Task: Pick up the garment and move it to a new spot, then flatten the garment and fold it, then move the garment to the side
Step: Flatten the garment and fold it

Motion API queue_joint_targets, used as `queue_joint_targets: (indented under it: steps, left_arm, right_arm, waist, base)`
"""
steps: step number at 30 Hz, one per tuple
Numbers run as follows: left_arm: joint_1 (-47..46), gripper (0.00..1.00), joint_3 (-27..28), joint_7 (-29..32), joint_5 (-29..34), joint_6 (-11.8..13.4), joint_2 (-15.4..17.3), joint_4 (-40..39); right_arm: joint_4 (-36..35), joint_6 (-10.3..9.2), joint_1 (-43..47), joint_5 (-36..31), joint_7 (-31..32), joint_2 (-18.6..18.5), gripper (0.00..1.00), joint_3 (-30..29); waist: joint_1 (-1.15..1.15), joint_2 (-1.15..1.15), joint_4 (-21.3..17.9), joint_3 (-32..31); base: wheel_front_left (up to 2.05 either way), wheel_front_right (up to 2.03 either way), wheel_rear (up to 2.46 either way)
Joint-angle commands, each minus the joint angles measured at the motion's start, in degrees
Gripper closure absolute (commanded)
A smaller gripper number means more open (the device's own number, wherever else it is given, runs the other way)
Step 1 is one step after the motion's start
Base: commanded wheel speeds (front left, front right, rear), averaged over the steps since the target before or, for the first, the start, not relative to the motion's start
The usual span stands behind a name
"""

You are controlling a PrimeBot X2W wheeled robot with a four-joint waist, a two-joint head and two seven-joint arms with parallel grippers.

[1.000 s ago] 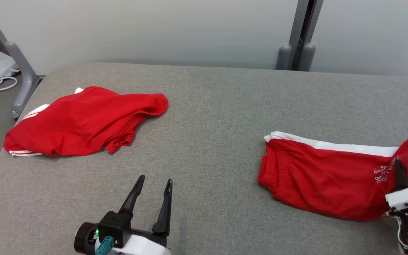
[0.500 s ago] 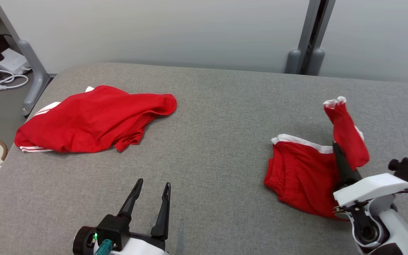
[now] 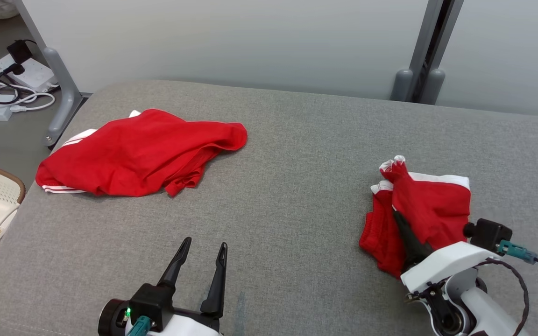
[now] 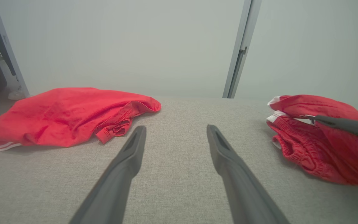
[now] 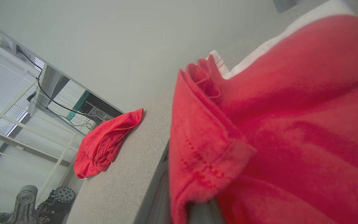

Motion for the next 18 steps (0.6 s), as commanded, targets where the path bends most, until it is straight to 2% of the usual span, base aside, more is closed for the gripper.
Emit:
queue_joint_targets:
  steps: [1,3,4,5,18]
  left_arm:
    - [0.18,0.0,0.21,-0.21,-0.23,0.3,0.21,-0.04]
    - [0.39,0.0,0.29,-0.21,-0.21,0.27,0.2,-0.03]
    - [0.46,0.0,0.32,-0.21,-0.17,0.26,0.21,-0.02]
    - [0.55,0.0,0.38,-0.21,-0.17,0.27,0.21,0.02]
    - [0.32,0.0,0.18,-0.21,-0.65,0.46,0.21,0.02]
  right_arm:
    - [0.65,0.0,0.09,0.37,0.04,-0.19,1.0,0.53]
    - [1.35,0.0,0.17,0.69,0.22,-0.14,1.0,1.4]
    - [1.65,0.0,0.16,0.62,0.19,-0.1,0.75,1.74]
    - [1.99,0.0,0.1,0.8,0.13,-0.04,0.0,1.99]
    - [1.88,0.0,-0.53,-2.57,-0.1,1.04,0.0,9.45]
  waist:
    - [0.0,0.0,0.07,-0.06]
    - [0.0,0.0,0.11,-0.16]
    - [0.0,0.0,0.08,-0.22]
    - [0.0,0.0,0.05,-0.27]
    - [0.0,0.0,-0.63,-0.29]
  base:
    - [0.0,0.0,0.0]
    - [0.0,0.0,0.0]
    - [0.0,0.0,0.0]
    - [0.0,0.0,0.0]
    - [0.0,0.0,0.0]
